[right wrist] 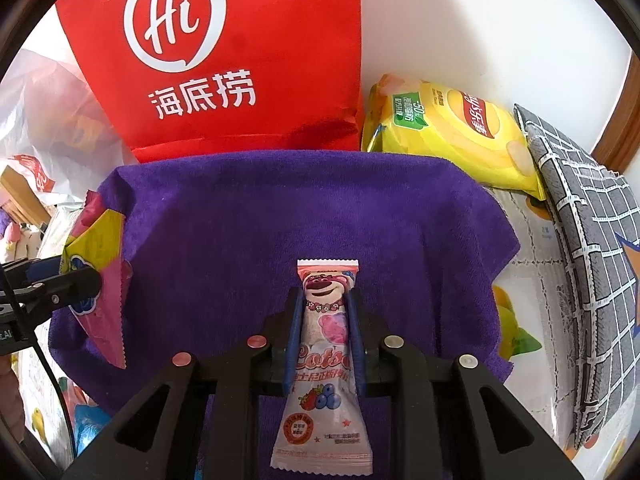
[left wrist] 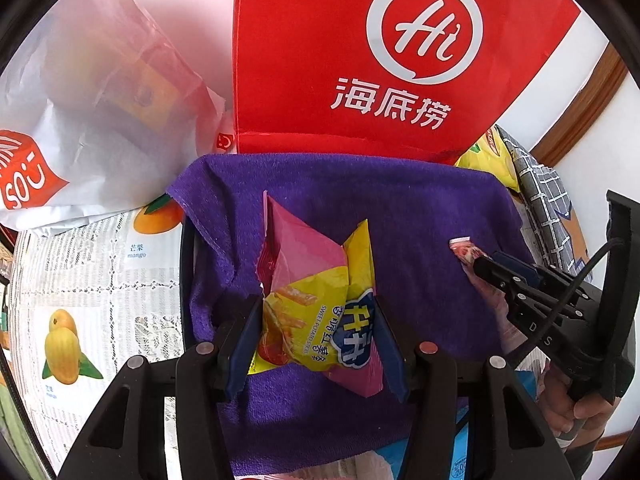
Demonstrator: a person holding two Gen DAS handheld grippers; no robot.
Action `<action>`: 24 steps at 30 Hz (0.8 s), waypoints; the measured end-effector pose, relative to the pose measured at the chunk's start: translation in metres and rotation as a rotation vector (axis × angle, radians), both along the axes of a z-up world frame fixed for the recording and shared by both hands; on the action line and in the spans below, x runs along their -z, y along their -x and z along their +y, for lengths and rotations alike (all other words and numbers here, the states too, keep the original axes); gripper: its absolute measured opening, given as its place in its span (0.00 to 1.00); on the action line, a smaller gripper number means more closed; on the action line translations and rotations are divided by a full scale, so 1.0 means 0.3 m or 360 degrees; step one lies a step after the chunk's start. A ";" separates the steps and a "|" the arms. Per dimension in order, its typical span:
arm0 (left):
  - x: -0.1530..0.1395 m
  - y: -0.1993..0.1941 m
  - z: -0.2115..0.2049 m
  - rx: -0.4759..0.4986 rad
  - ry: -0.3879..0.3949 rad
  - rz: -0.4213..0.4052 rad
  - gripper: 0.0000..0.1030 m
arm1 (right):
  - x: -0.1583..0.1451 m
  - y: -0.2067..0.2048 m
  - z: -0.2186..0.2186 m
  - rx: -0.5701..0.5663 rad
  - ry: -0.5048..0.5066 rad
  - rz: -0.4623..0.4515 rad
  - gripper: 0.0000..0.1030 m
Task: Organize snacks
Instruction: 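Lower the strawberry bar onto the purple towel and open the right tool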
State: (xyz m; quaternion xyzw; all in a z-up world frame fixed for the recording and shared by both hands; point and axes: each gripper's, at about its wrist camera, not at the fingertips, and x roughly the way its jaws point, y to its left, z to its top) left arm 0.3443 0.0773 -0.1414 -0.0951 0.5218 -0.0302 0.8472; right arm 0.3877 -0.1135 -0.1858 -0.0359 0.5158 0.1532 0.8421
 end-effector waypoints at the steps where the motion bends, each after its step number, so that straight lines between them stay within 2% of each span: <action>1: 0.002 -0.001 -0.002 0.0001 0.0000 0.0003 0.51 | -0.004 0.001 0.000 -0.0002 -0.0002 -0.0004 0.32; 4: 0.004 -0.001 -0.003 0.0005 -0.0001 0.0009 0.51 | -0.019 0.011 -0.006 -0.0012 -0.0015 -0.0013 0.39; 10: 0.008 -0.003 -0.006 0.0011 -0.0007 0.0018 0.52 | -0.055 0.025 -0.009 -0.0029 -0.0035 -0.0078 0.47; 20: 0.013 -0.005 -0.013 0.0030 -0.0012 0.0042 0.54 | -0.095 0.038 -0.013 -0.0049 -0.0097 -0.0121 0.47; 22: 0.012 -0.005 -0.014 0.0030 -0.0008 0.0042 0.55 | -0.105 0.042 -0.013 -0.0055 -0.0108 -0.0137 0.47; 24: 0.004 -0.003 -0.017 0.0034 -0.0007 0.0030 0.61 | -0.118 0.049 -0.009 -0.0056 -0.0082 -0.0167 0.47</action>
